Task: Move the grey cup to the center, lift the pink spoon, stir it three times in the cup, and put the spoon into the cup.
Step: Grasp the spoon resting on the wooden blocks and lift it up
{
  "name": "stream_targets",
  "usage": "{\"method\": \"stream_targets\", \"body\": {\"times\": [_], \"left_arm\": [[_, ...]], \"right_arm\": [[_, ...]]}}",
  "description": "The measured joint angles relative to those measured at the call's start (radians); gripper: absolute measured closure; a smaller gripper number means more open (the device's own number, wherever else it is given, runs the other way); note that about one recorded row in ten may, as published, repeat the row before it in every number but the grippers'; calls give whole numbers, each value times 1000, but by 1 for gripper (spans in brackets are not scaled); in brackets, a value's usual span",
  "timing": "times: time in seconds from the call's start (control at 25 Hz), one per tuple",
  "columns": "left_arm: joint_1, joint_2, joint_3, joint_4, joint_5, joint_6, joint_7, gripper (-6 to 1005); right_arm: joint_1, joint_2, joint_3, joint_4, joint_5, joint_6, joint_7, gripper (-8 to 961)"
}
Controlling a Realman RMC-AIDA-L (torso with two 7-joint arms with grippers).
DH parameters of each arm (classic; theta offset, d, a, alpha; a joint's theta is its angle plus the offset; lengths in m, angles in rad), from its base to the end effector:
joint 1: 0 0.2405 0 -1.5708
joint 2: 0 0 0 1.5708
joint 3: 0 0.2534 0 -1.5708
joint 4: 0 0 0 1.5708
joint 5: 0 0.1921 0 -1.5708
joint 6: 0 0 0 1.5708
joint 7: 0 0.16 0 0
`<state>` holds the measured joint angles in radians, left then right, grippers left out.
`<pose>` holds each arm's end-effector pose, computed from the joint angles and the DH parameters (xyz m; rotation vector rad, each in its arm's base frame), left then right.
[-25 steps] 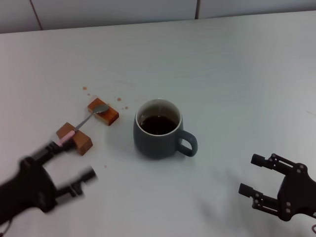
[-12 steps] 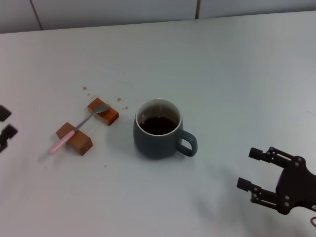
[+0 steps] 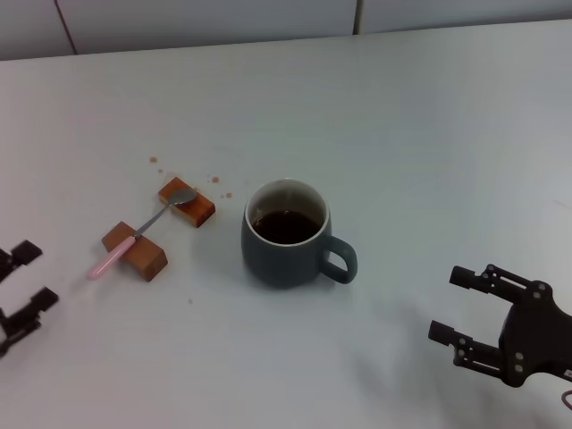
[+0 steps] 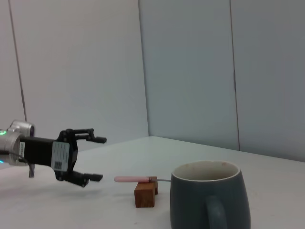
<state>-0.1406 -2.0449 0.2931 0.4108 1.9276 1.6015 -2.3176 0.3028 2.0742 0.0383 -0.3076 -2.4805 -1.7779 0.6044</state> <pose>-0.3636 0.2032 0.0178 -1.3355 -2.2901 -1.3561 0.3102 0.2004 -0.0307 -2.5098 0.3913 0.8745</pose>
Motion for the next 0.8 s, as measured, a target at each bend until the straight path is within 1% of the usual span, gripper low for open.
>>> {"method": "stream_targets", "body": {"times": [0.04,0.16,0.52,0.68,0.8], "left_arm": [[-6,-7,0,-5,27,-9,-28,150],[-13,-13,0,-14,39,-19,-41,157],[-64,-14,-1,-94,48,-77,-30,179],[-88,-14,-3,-110,48,-91,-30,189],[-93,-14,-3,-114,48,-96,-30,196]], "right_arm": [[0,0,0,0,0,0,0,208],[1,0,0,-1,0,0,0,208],[1,0,3,-1,4,0,0,207],[7,-1,5,-9,5,0,8,207],[13,-1,4,-20,5,0,30,208]]}}
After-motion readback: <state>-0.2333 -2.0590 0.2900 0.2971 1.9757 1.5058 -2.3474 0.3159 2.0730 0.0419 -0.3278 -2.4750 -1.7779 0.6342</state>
